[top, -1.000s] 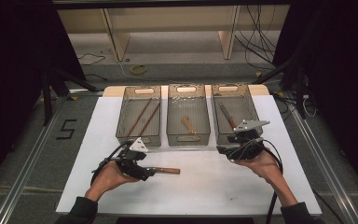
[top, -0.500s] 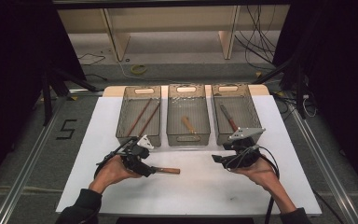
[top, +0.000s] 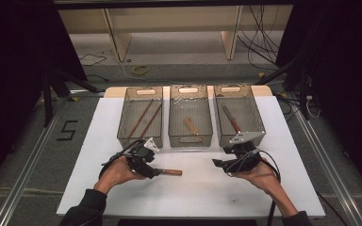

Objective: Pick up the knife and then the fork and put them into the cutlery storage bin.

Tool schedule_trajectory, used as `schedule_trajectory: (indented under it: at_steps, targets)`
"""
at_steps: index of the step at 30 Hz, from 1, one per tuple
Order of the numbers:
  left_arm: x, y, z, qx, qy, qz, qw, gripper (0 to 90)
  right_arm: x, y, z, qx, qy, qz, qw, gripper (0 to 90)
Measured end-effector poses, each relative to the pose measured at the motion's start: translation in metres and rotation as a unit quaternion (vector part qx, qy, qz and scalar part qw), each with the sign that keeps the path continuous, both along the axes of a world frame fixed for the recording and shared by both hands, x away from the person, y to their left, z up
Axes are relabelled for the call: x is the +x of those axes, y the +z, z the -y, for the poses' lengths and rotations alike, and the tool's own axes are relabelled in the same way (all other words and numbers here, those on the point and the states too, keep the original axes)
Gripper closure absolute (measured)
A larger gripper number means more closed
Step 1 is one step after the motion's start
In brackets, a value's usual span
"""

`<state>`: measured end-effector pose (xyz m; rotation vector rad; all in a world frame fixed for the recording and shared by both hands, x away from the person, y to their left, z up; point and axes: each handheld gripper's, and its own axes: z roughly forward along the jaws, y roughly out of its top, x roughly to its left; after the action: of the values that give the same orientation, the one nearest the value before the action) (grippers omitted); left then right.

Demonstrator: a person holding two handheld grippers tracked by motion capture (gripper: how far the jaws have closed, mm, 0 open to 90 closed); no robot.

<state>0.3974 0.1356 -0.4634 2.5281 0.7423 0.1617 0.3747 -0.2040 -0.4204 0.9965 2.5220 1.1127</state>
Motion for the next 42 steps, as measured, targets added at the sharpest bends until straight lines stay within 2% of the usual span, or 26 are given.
schedule_trajectory:
  at_steps: [8, 14, 18, 26, 33, 42]
  targets:
    - [0.0, -0.005, 0.004, 0.014, -0.008, -0.015, 0.9998, 44.4, -0.001, -0.002, -0.002, -0.001, 0.004, -0.005, 1.0, 34.9]
    - [0.003, -0.01, 0.01, 0.037, -0.018, -0.025, 0.9988, 49.1, 0.0, -0.002, -0.001, -0.001, 0.003, -0.005, 1.0, 35.0]
    - [0.003, -0.009, 0.013, 0.051, -0.022, -0.025, 0.9981, 53.0, 0.0, -0.002, -0.002, -0.001, 0.003, -0.006, 1.0, 35.1]
    - [0.0, -0.008, 0.018, 0.061, -0.028, -0.027, 0.9974, 60.0, 0.0, -0.003, -0.001, -0.003, 0.002, -0.009, 1.0, 35.4]
    - [-0.004, -0.007, 0.021, 0.077, -0.048, -0.026, 0.9955, 69.7, 0.0, -0.002, -0.002, -0.003, 0.002, -0.009, 1.0, 35.5]
    - [-0.006, -0.006, 0.024, 0.089, -0.071, -0.021, 0.9933, 76.2, 0.0, -0.002, -0.001, 0.003, 0.001, -0.011, 0.9999, 36.1]
